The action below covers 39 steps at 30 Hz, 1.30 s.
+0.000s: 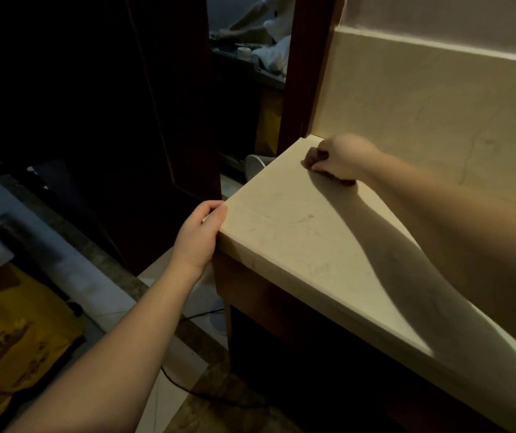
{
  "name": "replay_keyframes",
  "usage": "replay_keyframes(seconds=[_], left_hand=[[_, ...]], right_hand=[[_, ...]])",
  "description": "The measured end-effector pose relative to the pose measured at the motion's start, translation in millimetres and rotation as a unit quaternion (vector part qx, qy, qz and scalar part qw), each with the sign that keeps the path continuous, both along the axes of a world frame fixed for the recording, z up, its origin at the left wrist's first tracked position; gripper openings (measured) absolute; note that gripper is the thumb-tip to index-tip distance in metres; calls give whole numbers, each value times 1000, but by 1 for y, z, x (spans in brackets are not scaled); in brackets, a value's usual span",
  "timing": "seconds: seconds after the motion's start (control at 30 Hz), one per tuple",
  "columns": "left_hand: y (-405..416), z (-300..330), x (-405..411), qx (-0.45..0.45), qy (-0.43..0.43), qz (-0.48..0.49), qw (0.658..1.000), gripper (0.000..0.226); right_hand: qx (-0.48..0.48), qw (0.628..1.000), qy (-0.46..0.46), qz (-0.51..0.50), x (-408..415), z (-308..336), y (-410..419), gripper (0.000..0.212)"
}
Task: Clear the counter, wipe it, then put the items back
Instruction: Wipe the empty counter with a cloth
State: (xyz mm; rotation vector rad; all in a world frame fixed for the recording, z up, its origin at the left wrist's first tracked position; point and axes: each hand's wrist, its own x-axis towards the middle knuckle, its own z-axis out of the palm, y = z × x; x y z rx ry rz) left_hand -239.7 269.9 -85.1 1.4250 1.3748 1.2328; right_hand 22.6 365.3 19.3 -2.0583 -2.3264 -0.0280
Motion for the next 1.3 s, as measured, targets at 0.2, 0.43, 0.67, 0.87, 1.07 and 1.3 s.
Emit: replay_keyframes(seconds=[0.2, 0.43, 0.67, 0.87, 1.07, 1.3], left_hand=[[19, 36, 1, -62, 195, 5, 979, 30], [47, 60, 48, -42, 485, 15, 873, 48], [43, 52, 50, -18, 502, 55, 863, 46], [42, 51, 47, -2, 465, 70, 883, 43], [37, 51, 46, 10, 458, 81, 885, 34], [37, 48, 44, 17, 453, 79, 888, 32]], right_hand=[[-5, 992, 5, 124, -22, -12, -32, 24], [21, 1000, 1, 9, 7, -2, 14, 25], [-4, 999, -3, -33, 39, 1, 12, 28], [47, 999, 9, -24, 17, -15, 32, 24], [1, 997, -47, -56, 44, -4, 32, 23], [41, 998, -20, -42, 26, -16, 49, 14]])
